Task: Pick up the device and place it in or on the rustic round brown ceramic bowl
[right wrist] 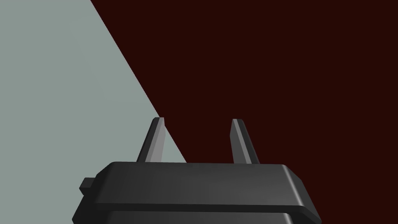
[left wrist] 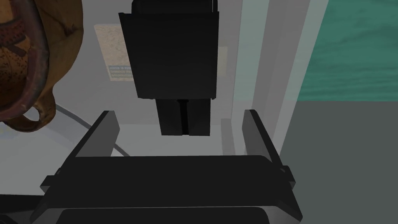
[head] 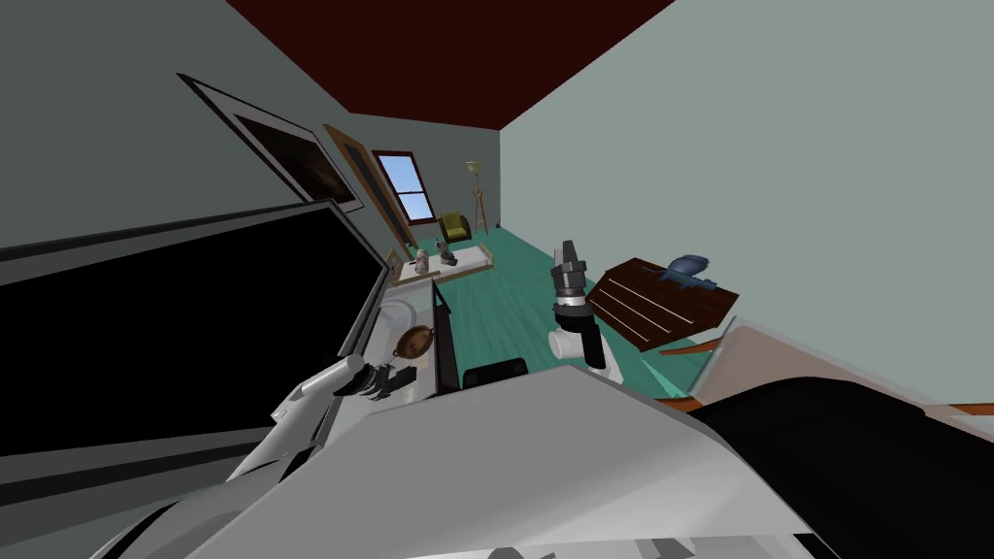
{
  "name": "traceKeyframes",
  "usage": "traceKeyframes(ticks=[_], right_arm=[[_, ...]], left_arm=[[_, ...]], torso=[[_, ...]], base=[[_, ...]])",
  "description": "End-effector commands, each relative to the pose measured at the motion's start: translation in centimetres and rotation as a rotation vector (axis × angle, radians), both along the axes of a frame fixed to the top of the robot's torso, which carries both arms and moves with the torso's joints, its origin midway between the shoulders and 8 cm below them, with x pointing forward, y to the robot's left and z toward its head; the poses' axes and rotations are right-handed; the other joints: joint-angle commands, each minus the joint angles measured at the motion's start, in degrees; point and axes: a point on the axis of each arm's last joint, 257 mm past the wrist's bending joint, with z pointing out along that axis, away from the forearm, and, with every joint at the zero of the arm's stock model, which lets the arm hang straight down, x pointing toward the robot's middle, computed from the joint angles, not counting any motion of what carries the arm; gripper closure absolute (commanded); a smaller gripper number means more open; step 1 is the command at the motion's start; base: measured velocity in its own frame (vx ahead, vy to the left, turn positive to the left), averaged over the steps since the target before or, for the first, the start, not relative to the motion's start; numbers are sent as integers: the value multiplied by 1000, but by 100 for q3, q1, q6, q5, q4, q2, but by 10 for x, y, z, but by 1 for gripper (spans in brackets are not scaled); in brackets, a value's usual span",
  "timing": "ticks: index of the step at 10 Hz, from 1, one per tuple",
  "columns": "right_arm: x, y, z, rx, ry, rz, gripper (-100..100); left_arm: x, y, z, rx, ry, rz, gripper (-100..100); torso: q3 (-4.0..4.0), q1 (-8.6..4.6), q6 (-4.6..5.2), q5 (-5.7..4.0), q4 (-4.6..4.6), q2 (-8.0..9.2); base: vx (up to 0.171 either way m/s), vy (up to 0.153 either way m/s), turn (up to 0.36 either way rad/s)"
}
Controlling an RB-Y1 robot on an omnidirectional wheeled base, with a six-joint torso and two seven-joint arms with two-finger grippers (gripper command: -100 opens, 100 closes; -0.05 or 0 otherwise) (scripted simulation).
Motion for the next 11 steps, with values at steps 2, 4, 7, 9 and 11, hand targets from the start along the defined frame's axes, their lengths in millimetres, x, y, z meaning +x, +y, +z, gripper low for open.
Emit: traceKeyframes(ticks=[2,4,7,9,11], right_arm=[[0,0,0,0,0,0,0],[0,0,0,0,0,0,0],[0,0,0,0,0,0,0],[0,0,0,0,0,0,0],[0,0,0,0,0,0,0]], left_arm=[[-2,-7,-10,0,-1,3,-100],[-5,-14,-20,0,-2,6,-100],[-3,-12,-17,1,-4,5,100],[-4,-12,-18,0,-2,6,100],[-4,-12,-18,0,-2,6,0]], torso=[[9,-7,0,-3,4,14],[16,-8,1,-2,7,25],[15,-10,-4,-2,3,26],[15,-9,-1,-3,6,25],[15,-9,-1,-3,6,24]], base=[[-3,2,-11],[-8,5,-27],[0,0,0],[0,0,0],[0,0,0]])
